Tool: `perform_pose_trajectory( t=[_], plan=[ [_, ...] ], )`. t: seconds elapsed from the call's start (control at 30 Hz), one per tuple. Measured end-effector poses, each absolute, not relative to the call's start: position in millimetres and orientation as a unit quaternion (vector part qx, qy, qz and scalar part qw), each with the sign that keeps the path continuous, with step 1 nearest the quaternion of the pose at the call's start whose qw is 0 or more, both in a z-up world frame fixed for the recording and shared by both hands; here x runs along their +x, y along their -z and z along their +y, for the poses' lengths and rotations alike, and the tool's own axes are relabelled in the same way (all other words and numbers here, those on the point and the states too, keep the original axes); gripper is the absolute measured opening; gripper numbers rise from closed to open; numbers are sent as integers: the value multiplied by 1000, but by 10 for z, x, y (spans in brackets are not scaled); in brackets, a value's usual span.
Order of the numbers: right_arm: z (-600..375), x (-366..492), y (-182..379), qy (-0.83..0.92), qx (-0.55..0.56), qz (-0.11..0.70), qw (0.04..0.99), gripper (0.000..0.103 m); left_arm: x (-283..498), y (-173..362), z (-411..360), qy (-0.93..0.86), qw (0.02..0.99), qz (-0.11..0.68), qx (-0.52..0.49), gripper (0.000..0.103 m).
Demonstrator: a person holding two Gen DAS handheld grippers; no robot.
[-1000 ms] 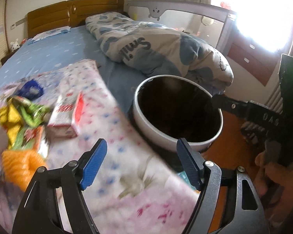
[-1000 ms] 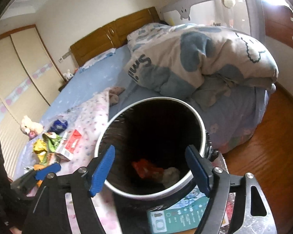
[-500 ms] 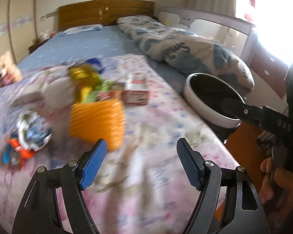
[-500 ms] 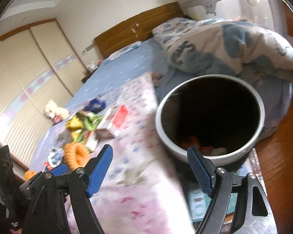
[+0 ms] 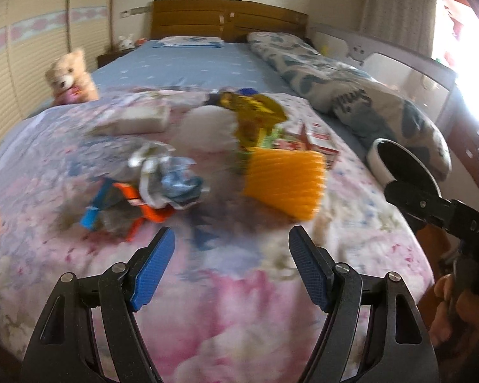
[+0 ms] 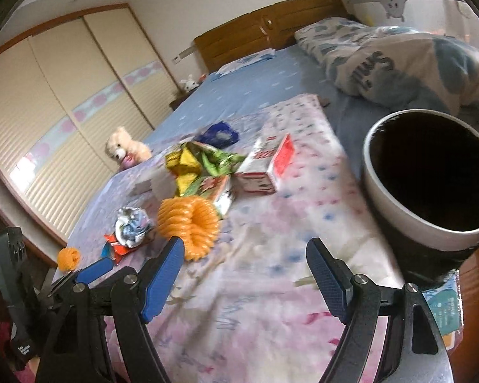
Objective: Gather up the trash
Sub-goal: 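Grasp the blue foil wrapper with the left tool while the right grasps the orange mesh net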
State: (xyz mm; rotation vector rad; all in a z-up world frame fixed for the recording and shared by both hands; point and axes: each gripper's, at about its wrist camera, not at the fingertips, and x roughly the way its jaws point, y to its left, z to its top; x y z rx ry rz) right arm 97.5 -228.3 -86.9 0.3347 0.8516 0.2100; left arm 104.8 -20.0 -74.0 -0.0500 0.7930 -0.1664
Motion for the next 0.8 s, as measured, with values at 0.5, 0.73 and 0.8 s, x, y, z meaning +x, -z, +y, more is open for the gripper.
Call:
perform_pose_trajectory(
  t=[0.5, 0.73, 0.8],
  plan=[
    [-1838, 1271, 1082, -146, 155, 433, 876, 80, 1185, 880, 631, -16, 914, 399, -66, 75],
    [-1690, 1457, 1221, -153, 150, 446, 869, 80, 1396, 1006, 847, -6, 905, 417, -79, 75],
    [-1662, 1518, 1269, -154, 150, 450, 867, 80, 1469, 1060, 896, -1, 900, 426, -90, 75]
  ],
)
